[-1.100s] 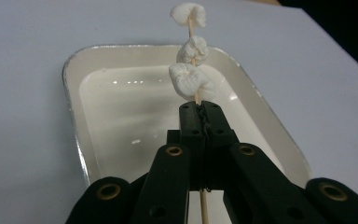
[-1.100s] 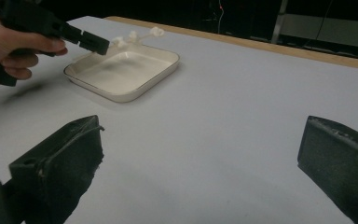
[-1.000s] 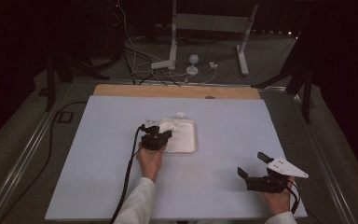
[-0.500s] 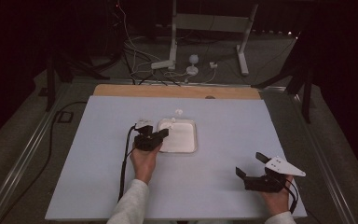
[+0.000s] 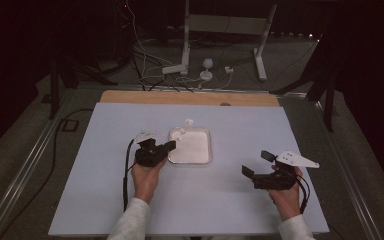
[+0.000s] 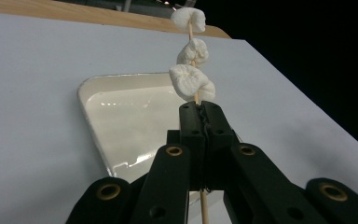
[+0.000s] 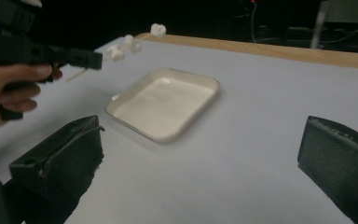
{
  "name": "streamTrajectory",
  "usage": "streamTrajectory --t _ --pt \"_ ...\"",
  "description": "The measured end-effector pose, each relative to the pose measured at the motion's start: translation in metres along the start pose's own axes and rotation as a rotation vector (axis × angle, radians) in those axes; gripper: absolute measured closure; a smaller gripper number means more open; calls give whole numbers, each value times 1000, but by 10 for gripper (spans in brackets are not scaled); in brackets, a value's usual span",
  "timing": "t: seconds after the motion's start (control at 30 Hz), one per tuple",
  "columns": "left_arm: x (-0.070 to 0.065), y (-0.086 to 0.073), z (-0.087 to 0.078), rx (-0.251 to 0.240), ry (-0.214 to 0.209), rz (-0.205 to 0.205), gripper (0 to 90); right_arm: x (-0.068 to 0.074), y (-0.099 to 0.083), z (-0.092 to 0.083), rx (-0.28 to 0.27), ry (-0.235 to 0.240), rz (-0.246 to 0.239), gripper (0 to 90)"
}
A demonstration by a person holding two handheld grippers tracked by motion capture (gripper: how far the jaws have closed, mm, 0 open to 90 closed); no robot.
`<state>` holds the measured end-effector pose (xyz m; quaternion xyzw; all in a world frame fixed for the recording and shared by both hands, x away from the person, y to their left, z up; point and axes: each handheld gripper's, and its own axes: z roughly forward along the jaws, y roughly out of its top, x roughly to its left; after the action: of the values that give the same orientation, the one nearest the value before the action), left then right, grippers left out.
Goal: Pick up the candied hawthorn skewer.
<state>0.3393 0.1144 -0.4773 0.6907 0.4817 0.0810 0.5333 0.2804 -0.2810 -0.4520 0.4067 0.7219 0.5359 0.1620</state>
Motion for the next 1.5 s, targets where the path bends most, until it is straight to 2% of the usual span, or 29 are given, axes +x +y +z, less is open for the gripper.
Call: streamTrajectory --t 0.17,0.3,0.47,0.63,0.73,0.77,0.8,0.9,1.0,1.03,1.07,1.17,1.23,1.37,1.5 --pt "0 -5 -10 -21 -23 6 900 4 14 21 33 63 14 0" --pt "0 -7 -17 -34 -40 36 900 11 30 37 58 80 2 0" --pt "0 -8 -25 -47 -61 31 900 17 47 52 86 106 -1 0" --pt "-4 -10 -29 -46 -81 46 900 25 64 76 104 152 26 1" --pt "-9 -10 -31 -59 -108 60 900 31 70 92 111 176 50 56" --pt "-11 -10 -31 -62 -116 60 900 35 72 102 119 195 66 71" --pt "-12 -10 -32 -63 -121 66 900 35 72 102 119 195 66 71" --pt "-15 -10 -34 -74 -135 77 900 40 77 118 129 210 95 168" --pt "-16 -10 -37 -101 -166 103 900 37 80 126 122 266 165 291" --pt "-16 -10 -37 -101 -166 103 900 36 80 128 112 283 189 350" --pt "-17 -10 -36 -101 -168 106 900 35 81 131 108 308 208 386" --pt "-19 -11 -35 -98 -183 120 900 33 81 138 105 343 256 473" --pt "-20 -11 -33 -95 -194 129 900 33 81 141 112 350 268 495" --pt "-21 -12 -32 -95 -209 144 900 33 81 145 127 344 299 643" --pt "-22 -14 -28 -71 -217 154 900 34 82 143 125 338 300 714"
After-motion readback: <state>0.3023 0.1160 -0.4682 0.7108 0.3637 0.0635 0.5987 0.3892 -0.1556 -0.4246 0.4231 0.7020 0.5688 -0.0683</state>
